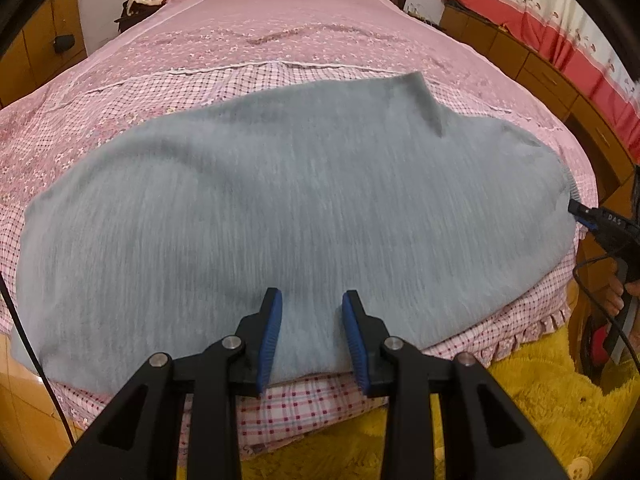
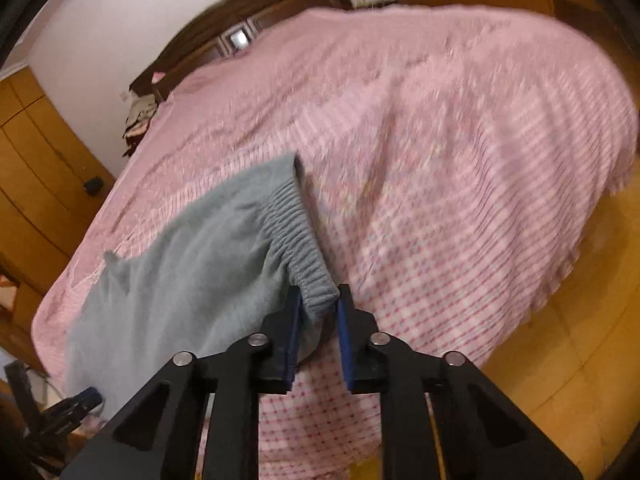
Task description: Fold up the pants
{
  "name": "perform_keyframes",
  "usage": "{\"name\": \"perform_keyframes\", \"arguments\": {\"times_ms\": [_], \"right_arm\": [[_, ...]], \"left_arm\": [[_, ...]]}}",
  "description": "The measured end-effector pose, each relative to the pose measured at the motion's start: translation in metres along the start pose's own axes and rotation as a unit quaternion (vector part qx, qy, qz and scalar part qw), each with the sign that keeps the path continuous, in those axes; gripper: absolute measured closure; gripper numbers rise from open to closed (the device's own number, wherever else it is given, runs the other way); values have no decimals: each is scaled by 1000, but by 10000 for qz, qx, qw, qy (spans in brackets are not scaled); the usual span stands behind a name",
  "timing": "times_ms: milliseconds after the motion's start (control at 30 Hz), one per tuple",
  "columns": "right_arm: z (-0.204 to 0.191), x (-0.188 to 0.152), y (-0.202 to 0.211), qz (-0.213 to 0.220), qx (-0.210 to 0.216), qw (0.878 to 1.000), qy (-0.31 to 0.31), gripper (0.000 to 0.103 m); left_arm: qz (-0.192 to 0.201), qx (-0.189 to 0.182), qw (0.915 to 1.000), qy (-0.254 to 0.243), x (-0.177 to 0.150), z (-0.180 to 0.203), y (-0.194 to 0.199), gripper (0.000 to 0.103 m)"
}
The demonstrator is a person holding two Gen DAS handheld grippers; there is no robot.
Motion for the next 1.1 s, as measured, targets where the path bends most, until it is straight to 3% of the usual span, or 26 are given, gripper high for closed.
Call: {"name": "perform_keyframes", "arguments": {"times_ms": [133, 233, 333, 433, 567, 767, 933, 1100], "right_arm": [[-3, -3, -19, -129, -271, 9992, 262, 86], [-10, -3, -14, -51, -564, 9972, 480, 75], [-9, -1, 3, -18, -589, 9968, 540, 73], [-17, 0, 18, 105, -709, 9949, 707, 73], [-36, 2, 37, 434, -924, 9896, 1016, 68], [-76, 2, 36, 387, -635, 9854, 1534, 60], [-111, -9, 15, 2, -331, 9835, 1780, 59], [-138, -21, -1, -176, -135, 9784, 2055, 59]], "left_arm": [[-7, -7, 10000, 45, 0, 0, 0, 70], [55, 33, 9999, 142, 1, -4, 7, 70], [362, 483, 9981, 135, 4, -13, 25, 70], [604, 919, 9937, 207, 5, -30, 41, 62], [609, 1084, 9903, 617, 1, -62, 47, 59], [650, 1031, 9886, 882, -7, -92, 50, 56], [742, 1128, 9865, 922, -10, -107, 56, 50], [812, 1123, 9818, 1300, -18, -140, 65, 50]]}}
Point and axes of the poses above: each gripper's, at about its wrist camera, not at the fingertips, and y roughly against the way its jaws point, z to its right, x to its top, the point moved 2 cm from there along -y, roughly the way its jaws point, and after that the axes turned 2 degrees about -z, right-handed, at the moved point
